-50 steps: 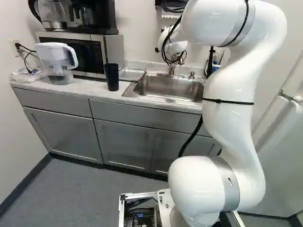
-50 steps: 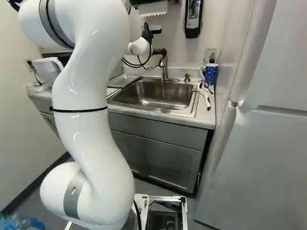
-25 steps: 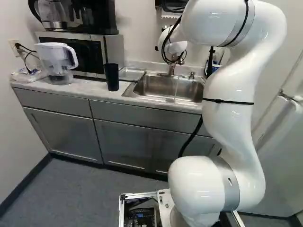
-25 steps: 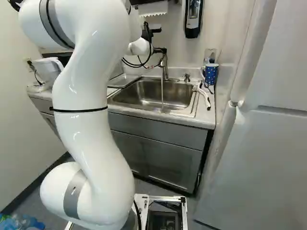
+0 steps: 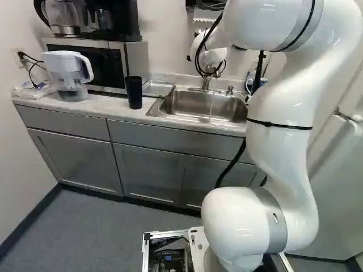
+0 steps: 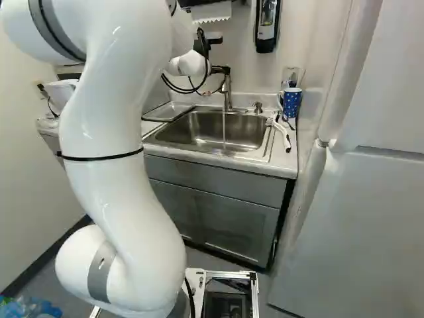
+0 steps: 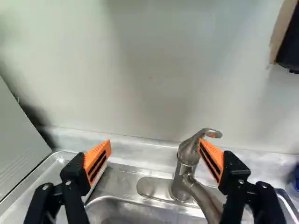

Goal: Rinse the cup and place it in the tray

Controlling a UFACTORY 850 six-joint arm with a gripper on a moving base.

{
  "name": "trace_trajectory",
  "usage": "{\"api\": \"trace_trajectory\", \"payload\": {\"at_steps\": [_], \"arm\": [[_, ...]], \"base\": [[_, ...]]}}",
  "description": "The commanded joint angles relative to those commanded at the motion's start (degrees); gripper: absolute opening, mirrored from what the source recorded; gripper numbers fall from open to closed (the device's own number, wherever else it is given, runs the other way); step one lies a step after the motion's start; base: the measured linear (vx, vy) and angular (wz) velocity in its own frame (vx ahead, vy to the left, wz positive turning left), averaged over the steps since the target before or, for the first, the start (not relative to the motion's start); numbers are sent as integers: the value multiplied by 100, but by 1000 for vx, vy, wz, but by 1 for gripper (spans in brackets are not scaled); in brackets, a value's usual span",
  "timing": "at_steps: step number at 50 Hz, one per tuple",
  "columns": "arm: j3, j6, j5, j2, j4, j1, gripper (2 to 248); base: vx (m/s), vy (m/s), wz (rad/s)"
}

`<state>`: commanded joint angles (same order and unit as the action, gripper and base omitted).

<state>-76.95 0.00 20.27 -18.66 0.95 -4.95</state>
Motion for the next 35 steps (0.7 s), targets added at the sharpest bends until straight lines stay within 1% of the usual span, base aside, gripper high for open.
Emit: {"api": "trace_trajectory", "payload": {"at_steps": [35], "arm": [[1124, 0, -55, 1002, 0, -208, 247]], "base": [[0, 0, 0]]}}
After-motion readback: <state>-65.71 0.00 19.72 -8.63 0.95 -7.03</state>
